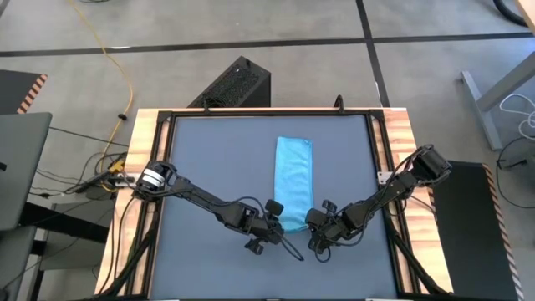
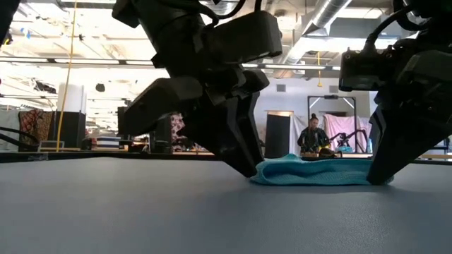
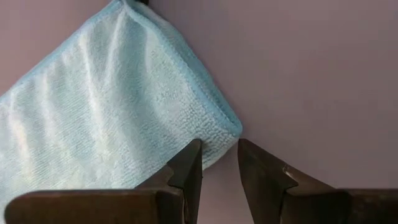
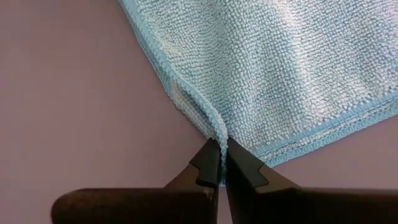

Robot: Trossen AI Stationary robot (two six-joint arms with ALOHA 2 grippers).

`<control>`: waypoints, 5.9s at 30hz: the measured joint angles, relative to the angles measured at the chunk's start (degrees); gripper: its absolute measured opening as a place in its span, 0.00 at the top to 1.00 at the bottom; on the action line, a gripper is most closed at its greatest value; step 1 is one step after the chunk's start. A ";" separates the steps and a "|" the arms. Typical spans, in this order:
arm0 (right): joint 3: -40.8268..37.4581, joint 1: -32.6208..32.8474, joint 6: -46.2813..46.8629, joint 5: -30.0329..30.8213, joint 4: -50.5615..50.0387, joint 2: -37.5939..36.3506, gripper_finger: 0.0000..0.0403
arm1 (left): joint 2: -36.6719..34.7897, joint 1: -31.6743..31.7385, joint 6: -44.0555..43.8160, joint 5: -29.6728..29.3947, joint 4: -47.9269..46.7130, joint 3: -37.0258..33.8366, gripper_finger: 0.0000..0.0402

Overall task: Roll towel
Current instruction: Roll the blue microfiber towel

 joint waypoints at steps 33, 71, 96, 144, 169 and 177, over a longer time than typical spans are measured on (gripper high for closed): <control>0.00 0.09 2.26 -3.82 -0.04 -0.02 0.91 | -0.02 2.47 -17.64 12.51 -0.23 -0.02 1.00; -0.08 -8.36 9.08 -38.83 5.30 0.09 0.91 | -0.04 -2.31 -16.73 8.50 3.59 -0.02 1.00; 0.00 -9.60 5.73 -36.07 4.28 -0.02 0.91 | -0.04 -2.56 -14.70 11.73 7.90 -0.02 0.48; 0.02 -8.80 7.03 -36.24 4.84 0.00 0.91 | 5.33 -2.62 -29.93 14.32 3.44 5.99 1.00; -0.11 -1.69 6.50 -21.83 -0.48 -6.93 0.54 | 4.94 0.23 -34.00 21.83 3.87 5.68 1.00; -0.09 3.33 3.39 -6.50 -0.31 -10.20 0.55 | 4.85 2.75 -33.29 25.70 4.58 5.68 1.00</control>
